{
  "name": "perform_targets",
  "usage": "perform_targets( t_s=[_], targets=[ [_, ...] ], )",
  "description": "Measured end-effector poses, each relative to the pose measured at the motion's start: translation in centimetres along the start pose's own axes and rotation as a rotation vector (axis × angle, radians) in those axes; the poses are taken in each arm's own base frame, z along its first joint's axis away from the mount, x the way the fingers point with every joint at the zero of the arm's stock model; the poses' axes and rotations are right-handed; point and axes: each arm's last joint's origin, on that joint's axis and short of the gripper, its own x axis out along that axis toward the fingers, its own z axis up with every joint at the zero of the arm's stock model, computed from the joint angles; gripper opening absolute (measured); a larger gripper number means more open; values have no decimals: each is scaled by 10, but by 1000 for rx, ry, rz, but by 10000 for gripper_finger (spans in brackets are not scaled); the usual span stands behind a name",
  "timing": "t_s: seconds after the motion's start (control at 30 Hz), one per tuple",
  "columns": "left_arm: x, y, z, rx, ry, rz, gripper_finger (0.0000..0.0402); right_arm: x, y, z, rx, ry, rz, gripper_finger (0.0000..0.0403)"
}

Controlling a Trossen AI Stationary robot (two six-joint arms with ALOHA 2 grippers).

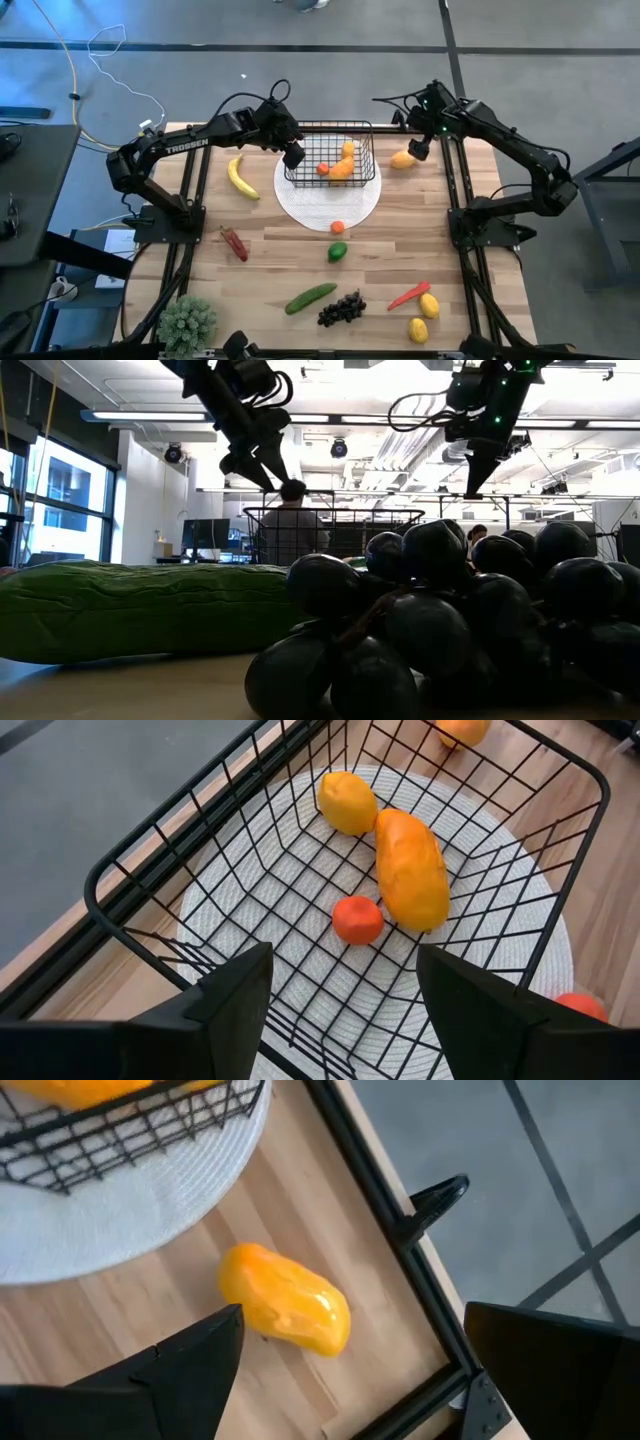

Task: Build produce basket
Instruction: Put the mango into the wire basket

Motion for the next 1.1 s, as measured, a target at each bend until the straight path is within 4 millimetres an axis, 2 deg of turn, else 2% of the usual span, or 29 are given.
perform_targets(
  t_s=[0.13,0.23,0.47,0.67,1.1],
  targets=[
    [0,0,0,0,0,3,239,7,-5,1,52,5,-9,360],
    [0,0,0,0,-1,4,239,20,-11,-1,62,71,6,360],
    [0,0,0,0,3,5,239,50,-20,-4,-70,174,82,360],
    [0,0,0,0,3,5,239,62,-20,-3,-218,182,136,360],
    [0,0,0,0,3,5,239,92,-8,3,-231,215,254,360]
  ],
)
